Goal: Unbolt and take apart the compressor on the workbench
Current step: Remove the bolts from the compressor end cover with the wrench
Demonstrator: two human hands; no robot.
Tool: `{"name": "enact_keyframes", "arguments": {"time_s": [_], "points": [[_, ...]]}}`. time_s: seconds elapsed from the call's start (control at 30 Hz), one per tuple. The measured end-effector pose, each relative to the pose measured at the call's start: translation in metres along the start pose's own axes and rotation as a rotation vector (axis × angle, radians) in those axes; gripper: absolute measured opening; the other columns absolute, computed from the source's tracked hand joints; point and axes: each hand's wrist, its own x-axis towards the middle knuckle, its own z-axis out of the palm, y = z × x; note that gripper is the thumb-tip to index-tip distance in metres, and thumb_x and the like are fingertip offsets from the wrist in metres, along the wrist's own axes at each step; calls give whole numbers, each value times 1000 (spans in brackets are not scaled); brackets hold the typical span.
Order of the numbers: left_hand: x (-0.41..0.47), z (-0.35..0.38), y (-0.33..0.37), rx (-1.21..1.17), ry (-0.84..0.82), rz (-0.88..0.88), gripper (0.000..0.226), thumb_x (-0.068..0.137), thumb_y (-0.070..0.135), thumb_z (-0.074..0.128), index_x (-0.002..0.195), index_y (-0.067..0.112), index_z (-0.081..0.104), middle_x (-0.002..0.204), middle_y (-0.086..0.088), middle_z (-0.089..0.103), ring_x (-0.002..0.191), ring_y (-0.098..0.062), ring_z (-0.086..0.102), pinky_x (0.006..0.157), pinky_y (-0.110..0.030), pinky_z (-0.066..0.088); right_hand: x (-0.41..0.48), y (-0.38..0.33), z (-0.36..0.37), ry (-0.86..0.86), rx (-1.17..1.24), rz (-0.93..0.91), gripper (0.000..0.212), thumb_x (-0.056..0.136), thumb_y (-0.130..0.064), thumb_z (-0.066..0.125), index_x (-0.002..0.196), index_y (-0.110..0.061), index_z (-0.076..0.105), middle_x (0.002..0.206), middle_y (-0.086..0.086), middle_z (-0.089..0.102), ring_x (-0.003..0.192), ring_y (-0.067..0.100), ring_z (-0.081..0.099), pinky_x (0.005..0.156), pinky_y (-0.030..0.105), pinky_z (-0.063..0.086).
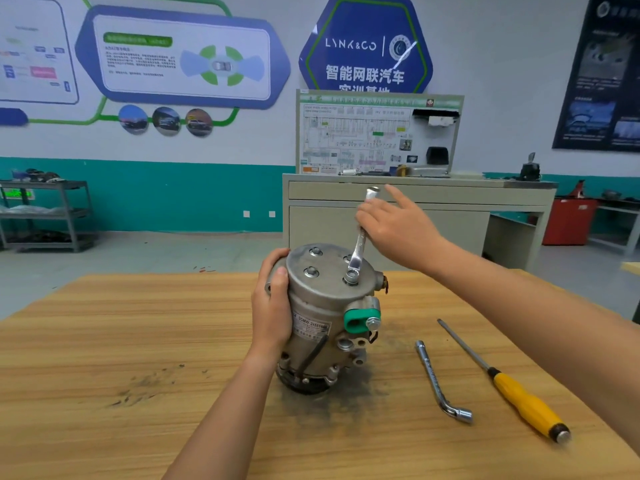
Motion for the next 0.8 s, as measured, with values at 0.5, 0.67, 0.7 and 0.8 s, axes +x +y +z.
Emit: {"name": "enact_keyframes", "arguments": {"time_s": [0.5, 0.67, 0.7, 0.8], "points": [[-7, -2, 0, -1, 50, 35, 28, 80, 42, 37, 102, 39, 53, 101, 20, 59, 91, 10, 56, 76, -16, 47, -95, -33, -67, -443, 352, 352, 37, 99, -31, 28, 135, -36, 18, 63, -9, 45, 55, 7, 45, 46, 23, 38], [-6, 0, -1, -11, 70, 22, 27, 83, 37, 38, 103, 37, 55, 93, 27, 63, 87, 12, 56, 69, -9, 44, -92, -38, -84, -530, 199, 333, 48, 96, -14, 33, 137, -29, 14, 61, -7, 39, 49, 11, 35, 41, 25, 25], [-6, 0, -2, -13, 75, 21, 27, 83, 35, 38, 103, 36, 56, 91, 30, 63, 86, 12, 57, 68, -8, 43, -89, -41, -88, -542, 163, 314, 50, 92, -9, 35, 136, -25, 17, 59, -6, 36, 48, 12, 33, 40, 26, 23], [-7, 3, -2, -14, 90, 32, 26, 83, 37, 39, 103, 37, 56, 90, 33, 63, 84, 12, 58, 66, -8, 43, -78, -50, -103, -575, 72, 260, 49, 84, 0, 39, 130, -11, 26, 57, -3, 31, 43, 14, 26, 38, 27, 16]]}}
